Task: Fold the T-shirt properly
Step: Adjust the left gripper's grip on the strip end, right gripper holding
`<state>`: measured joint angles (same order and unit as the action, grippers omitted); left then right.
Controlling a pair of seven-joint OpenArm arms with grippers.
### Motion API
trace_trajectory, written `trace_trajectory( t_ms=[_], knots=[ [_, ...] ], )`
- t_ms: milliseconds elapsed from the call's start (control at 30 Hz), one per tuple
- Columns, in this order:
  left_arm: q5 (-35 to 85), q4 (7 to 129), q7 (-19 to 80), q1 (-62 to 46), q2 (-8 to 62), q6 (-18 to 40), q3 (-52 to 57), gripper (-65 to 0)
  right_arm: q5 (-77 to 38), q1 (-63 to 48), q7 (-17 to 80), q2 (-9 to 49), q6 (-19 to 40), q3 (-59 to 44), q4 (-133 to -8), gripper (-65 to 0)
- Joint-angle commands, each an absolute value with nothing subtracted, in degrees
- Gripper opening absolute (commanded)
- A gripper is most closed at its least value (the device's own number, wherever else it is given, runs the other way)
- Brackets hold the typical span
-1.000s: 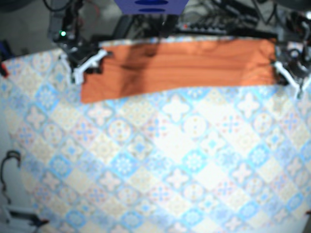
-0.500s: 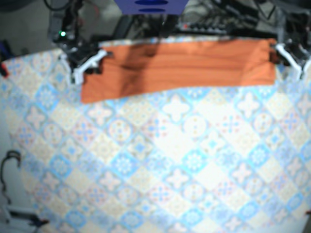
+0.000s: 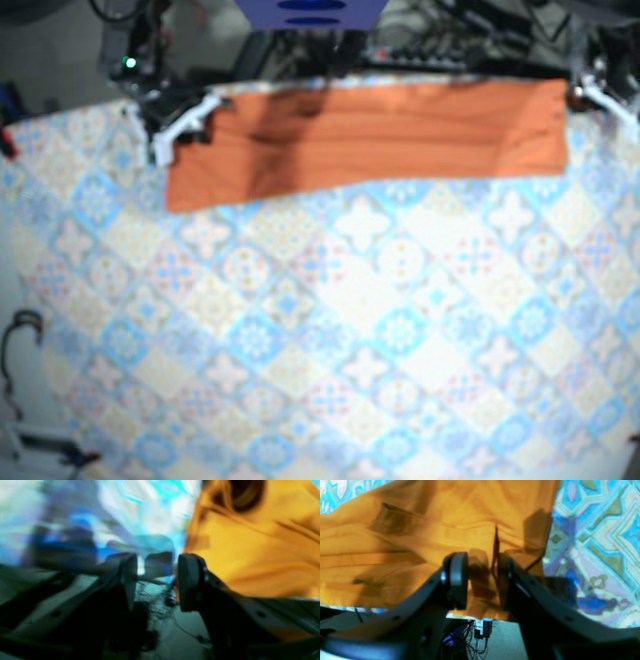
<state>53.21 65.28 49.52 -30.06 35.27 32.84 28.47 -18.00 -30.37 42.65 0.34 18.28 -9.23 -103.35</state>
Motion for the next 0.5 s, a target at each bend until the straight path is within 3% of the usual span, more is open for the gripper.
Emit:
trace_trajectory(
  t_ms=[0,233,467],
  knots=[
    [54.2,65.9,48.7,-29.8,37.0,32.9,28.1,-36.1,-18.4,-30.5,41.5,0.6,18.6,-9.4,-104.3,-45.4],
    [55.5,65.9,49.5,-29.6,36.8,32.9,26.0,-12.6,-18.4,-30.5,41.5,0.6,18.6,-9.4,-104.3,-45.4],
    [56.6,66.3,50.0,-29.6,37.5,32.9,29.0,-10.1,-18.4,-30.5,41.5,0.6,18.6,-9.4,-104.3,-45.4]
  ],
)
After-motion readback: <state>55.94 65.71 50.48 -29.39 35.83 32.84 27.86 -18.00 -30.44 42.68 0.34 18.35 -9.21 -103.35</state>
